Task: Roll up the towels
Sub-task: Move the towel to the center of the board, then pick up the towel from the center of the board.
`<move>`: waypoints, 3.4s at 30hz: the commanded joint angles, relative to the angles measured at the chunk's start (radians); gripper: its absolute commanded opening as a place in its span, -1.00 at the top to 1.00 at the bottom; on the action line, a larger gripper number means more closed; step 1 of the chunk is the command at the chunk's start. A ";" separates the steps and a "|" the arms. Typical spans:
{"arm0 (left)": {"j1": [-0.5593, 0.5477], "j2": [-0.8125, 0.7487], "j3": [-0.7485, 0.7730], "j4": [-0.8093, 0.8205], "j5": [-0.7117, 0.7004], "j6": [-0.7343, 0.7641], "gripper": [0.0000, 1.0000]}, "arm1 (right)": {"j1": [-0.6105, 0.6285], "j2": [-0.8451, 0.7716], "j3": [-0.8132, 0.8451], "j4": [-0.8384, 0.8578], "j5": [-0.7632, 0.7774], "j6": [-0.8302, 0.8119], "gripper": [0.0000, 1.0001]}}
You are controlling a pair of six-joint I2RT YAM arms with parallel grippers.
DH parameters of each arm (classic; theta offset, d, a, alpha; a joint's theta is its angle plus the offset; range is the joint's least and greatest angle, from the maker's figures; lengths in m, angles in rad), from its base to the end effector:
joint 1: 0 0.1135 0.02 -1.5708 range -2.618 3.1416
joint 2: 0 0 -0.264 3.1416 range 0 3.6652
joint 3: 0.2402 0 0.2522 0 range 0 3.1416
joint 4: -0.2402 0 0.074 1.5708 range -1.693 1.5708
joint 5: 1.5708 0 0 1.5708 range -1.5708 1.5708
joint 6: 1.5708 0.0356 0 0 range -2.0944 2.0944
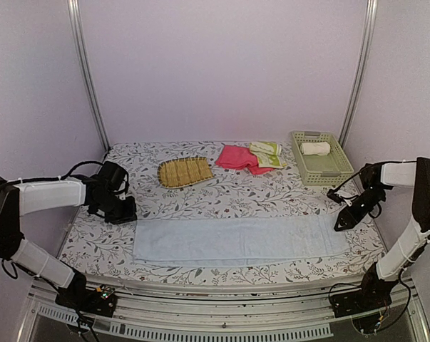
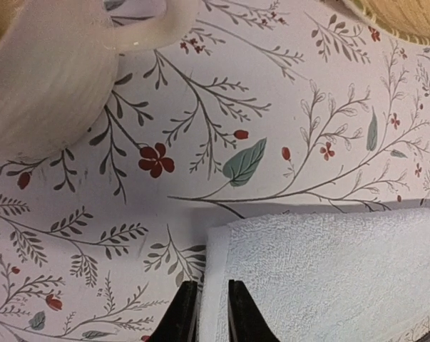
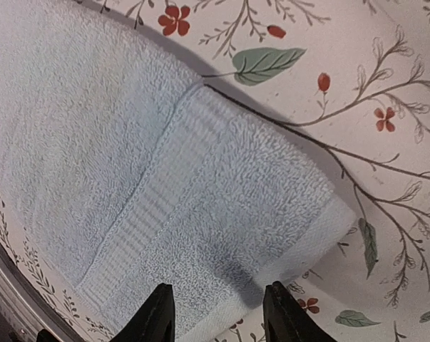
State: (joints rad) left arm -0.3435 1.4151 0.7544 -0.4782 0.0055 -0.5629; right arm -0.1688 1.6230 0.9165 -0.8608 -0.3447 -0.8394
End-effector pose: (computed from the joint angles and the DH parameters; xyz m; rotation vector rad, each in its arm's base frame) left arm 0.2402 -0.0861 0.1718 -0.2986 2.7267 -0.2703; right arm 0.2578 -0.0317 0.1562 -0.9680 2.7752 0.4455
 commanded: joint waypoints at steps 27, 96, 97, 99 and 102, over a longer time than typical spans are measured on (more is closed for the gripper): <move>-0.338 0.040 -0.069 0.079 0.143 -0.080 0.79 | 0.034 0.209 0.142 0.211 0.134 0.169 0.52; -0.543 0.346 0.227 0.246 0.131 0.186 0.63 | 0.012 0.244 0.122 0.237 0.382 0.313 0.19; -0.544 0.345 0.225 0.247 0.127 0.185 0.63 | 0.009 0.254 0.124 0.238 0.401 0.316 0.22; -0.545 0.338 0.219 0.245 0.121 0.184 0.63 | -0.004 0.274 0.132 0.237 0.427 0.323 0.30; -0.545 0.330 0.209 0.242 0.111 0.184 0.63 | -0.045 0.294 0.156 0.232 0.418 0.330 0.43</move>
State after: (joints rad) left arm -0.8726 1.7546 0.9661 -0.2329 0.1406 -0.3893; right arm -0.1608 1.8145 1.0870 -0.6724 -0.0750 -0.5320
